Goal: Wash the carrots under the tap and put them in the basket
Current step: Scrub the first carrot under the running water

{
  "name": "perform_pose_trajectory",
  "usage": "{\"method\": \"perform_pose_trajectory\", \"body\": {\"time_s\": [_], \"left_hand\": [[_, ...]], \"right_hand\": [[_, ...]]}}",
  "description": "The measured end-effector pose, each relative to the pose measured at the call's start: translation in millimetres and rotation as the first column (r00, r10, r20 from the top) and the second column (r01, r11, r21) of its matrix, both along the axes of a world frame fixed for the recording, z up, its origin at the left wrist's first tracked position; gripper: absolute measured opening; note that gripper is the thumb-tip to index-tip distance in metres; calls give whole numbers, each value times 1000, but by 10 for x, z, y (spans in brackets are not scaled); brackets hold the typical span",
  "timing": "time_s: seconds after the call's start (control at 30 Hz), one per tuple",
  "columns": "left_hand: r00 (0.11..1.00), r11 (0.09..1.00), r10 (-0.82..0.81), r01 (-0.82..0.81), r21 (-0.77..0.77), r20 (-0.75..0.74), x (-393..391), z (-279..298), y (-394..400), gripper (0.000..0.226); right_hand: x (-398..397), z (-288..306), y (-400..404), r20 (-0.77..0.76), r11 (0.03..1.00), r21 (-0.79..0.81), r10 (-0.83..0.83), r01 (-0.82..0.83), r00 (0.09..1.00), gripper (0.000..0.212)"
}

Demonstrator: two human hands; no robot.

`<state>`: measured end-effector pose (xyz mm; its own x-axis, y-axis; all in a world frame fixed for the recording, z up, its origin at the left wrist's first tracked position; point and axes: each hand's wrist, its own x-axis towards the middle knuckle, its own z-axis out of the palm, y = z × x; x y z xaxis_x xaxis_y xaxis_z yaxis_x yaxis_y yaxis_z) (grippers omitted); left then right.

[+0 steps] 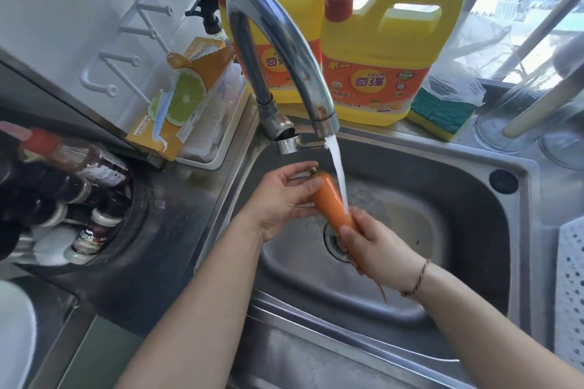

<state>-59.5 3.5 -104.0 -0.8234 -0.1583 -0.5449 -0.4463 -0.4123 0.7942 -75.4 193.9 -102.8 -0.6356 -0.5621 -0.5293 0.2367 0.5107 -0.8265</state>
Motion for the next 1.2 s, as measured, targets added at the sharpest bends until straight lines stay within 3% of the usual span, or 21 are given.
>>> {"method": "perform_pose_trajectory", "body": {"time_s": [0.07,0.13,0.17,0.2,0.27,0.3,0.37,0.43,0.53,0.63,0.7,0.77,0.9,1.03,1.13,1.2], "left_hand": [[1000,998,5,-6,-58,-4,-22,8,-12,29],[1000,998,6,-7,-56,-5,-25,9,-17,26],[1000,999,-4,4,-50,-8,-19,4,-1,25],[1000,999,-20,19,-46,-17,-11,-7,29,25],[998,997,-44,41,-58,-42,-17,-41,97,26],[998,997,-41,38,-68,-49,-27,-59,115,27],[998,998,-11,7,-65,-60,-51,-89,120,25],[997,998,55,-57,-28,-58,-81,-112,90,22],[991,992,126,-126,3,-48,-105,-137,73,23],[990,992,123,-125,-17,-72,-103,-143,111,28],[991,994,92,-97,-52,-97,-103,-124,138,32],[991,995,53,-62,-73,-121,-101,-101,130,32],[990,998,22,-31,-61,-142,-47,-115,103,36],[989,999,22,-27,-33,-146,28,-151,242,33],[984,999,5,-11,-32,-178,77,-172,306,34],[976,999,-25,17,-37,-215,112,-185,334,36]], "right_hand": [[35,-40,31,182,993,-106,-41,61,982,35],[75,-40,52,400,942,-244,-118,229,909,32],[88,-20,47,400,933,-233,-164,273,902,21],[78,1,25,345,945,-168,-211,281,915,25],[24,32,-18,255,969,-3,-237,246,937,53],[-16,50,-31,282,974,55,-226,220,932,59],[-101,98,-21,417,984,40,-175,174,892,57],[-137,133,-17,473,973,-91,-147,214,869,41],[-132,113,-56,309,978,-94,-150,187,939,25],[-173,50,-121,-33,979,160,-121,124,992,34],[-190,36,-125,-166,960,259,-64,106,984,42],[-147,32,-89,-176,971,225,-42,82,983,38],[-15,46,-6,39,999,-29,-40,41,998,11],[-50,55,-102,-15,977,111,-179,179,984,52],[-131,144,-174,226,951,212,-274,227,935,88],[-208,171,-208,391,965,191,-243,179,888,97]]}}
